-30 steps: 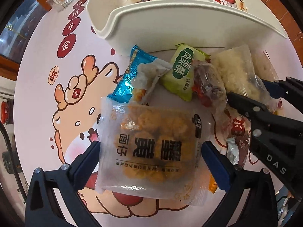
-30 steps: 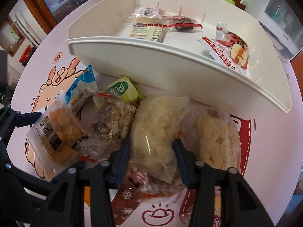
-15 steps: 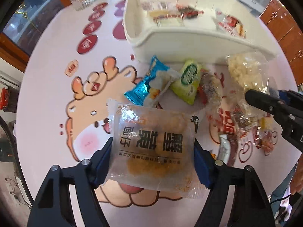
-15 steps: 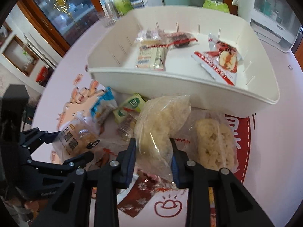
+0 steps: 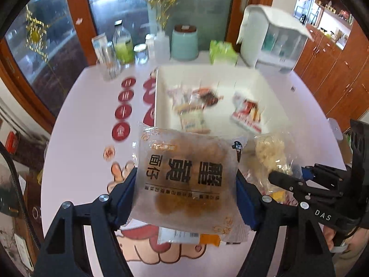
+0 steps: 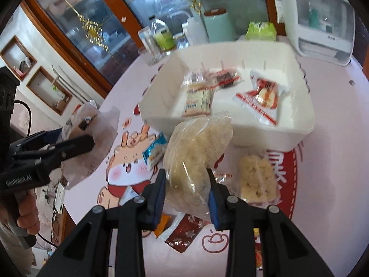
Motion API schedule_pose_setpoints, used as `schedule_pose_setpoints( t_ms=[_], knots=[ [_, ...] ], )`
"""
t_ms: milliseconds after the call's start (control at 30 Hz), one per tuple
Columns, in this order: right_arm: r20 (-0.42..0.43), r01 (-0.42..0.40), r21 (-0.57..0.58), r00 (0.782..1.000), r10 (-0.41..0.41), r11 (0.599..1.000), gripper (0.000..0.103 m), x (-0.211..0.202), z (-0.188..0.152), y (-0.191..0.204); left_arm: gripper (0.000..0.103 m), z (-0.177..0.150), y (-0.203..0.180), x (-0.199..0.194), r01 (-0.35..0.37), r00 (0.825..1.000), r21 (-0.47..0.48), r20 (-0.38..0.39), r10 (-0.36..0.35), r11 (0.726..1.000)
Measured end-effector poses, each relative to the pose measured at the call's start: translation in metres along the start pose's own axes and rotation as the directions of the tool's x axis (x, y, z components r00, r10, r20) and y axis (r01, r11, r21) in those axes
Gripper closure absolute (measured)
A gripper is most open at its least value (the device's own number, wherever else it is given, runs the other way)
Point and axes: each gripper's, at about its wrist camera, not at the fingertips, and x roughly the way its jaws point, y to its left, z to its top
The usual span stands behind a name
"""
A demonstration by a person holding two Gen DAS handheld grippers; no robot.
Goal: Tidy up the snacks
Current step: 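Grasp the large pastry bag with left tool while right tool grasps puffed snack bag, then lower both bags into the white tray and open both tools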
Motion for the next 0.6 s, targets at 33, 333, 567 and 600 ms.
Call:
schedule_pose_setpoints(
  t_ms=[33,333,567,600],
  knots=[
    [0.014,0.007,0.000,1.000,-0.007,1.000,0.071,-0.005,0.003,0.000,0.028,0.007,-0.003,-0.004,0.001,1.000,0.004,0.017,-0.001,1.000],
    [0.277,0.149,-0.010,0.950,-0.141,0.989,0.071,-0.083,0.075,0.012,0.028,0.076,-0.019,-0.033,-0.060,0.987,0.013,0.150,0.057,0.998],
    [0.361,0.247,-0.028,0.906,-0.220,0.969,0.071,-0.110,0.147,0.022,0.027,0.125,-0.035,-0.021,-0.095,0.976,0.004,0.198,0.092,0.996],
    [0.353,0.257,-0.037,0.907,-0.228,0.966,0.071,-0.107,0.155,0.022,0.027,0.129,-0.036,-0.015,-0.094,0.977,0.002,0.190,0.092,0.996]
  ],
)
